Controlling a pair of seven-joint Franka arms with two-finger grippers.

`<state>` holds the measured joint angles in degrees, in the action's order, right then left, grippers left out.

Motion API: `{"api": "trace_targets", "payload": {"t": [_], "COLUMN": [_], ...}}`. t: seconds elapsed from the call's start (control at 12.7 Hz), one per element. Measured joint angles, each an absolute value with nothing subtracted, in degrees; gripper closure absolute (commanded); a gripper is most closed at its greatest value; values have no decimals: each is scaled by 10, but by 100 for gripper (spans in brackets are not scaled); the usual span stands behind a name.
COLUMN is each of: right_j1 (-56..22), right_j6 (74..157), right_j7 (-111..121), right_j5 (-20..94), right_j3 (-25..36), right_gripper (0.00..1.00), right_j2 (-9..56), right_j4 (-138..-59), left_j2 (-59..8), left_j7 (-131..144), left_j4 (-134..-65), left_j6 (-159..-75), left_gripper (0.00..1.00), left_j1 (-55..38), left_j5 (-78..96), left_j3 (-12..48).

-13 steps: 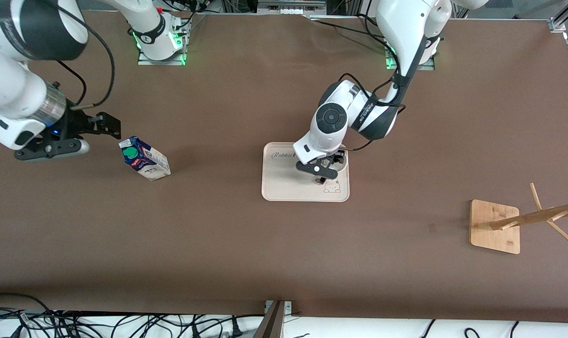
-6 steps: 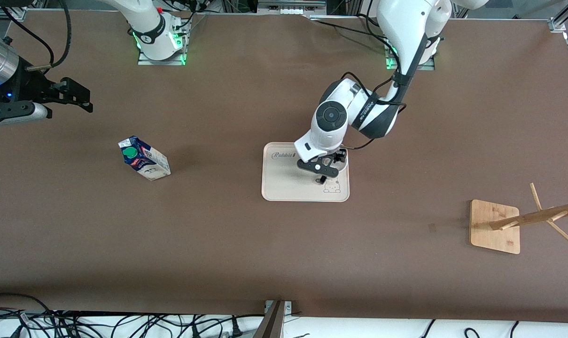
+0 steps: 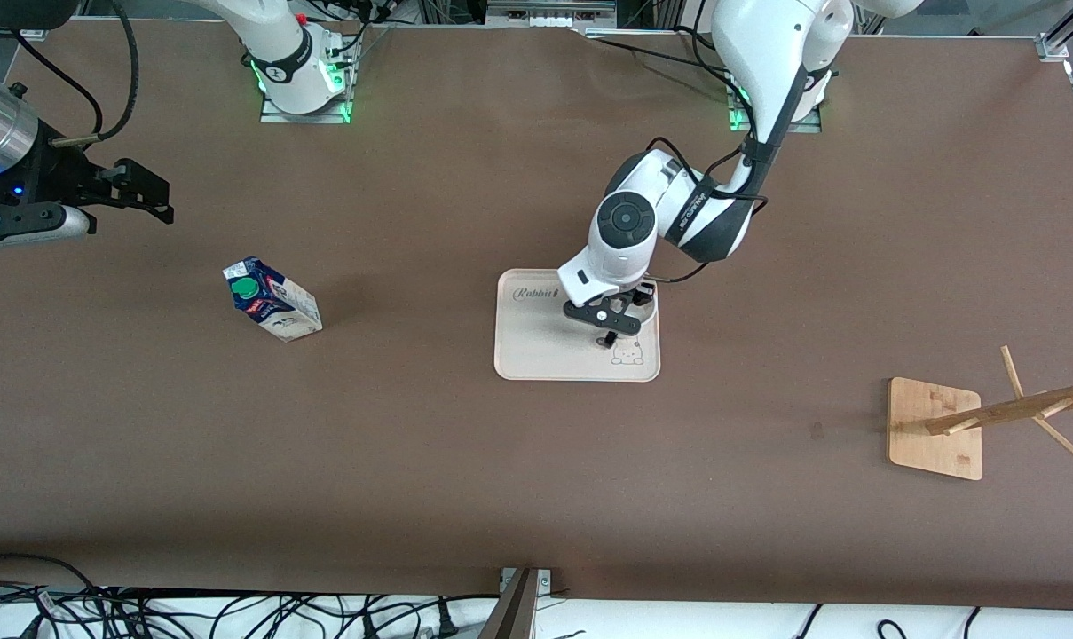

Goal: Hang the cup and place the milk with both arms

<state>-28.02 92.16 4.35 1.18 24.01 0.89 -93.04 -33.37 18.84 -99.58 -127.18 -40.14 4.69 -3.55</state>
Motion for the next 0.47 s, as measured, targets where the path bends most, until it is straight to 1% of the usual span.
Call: {"api": "trace_targets", "payload": {"t": [0.47], "right_j1": [-280], "right_j6": [922], "right_j7": [43], "right_j5": [10], "right_j3": [240], "right_gripper": [0], "right_j2": [13], "right_j4": [-930], "left_j2": [-334], "left_j7": [189], "left_j4": [-998], "left_j6": [-1273], "left_gripper": [100], "left_j1": [-401], "left_j5": [46], "left_j3": [-36]}}
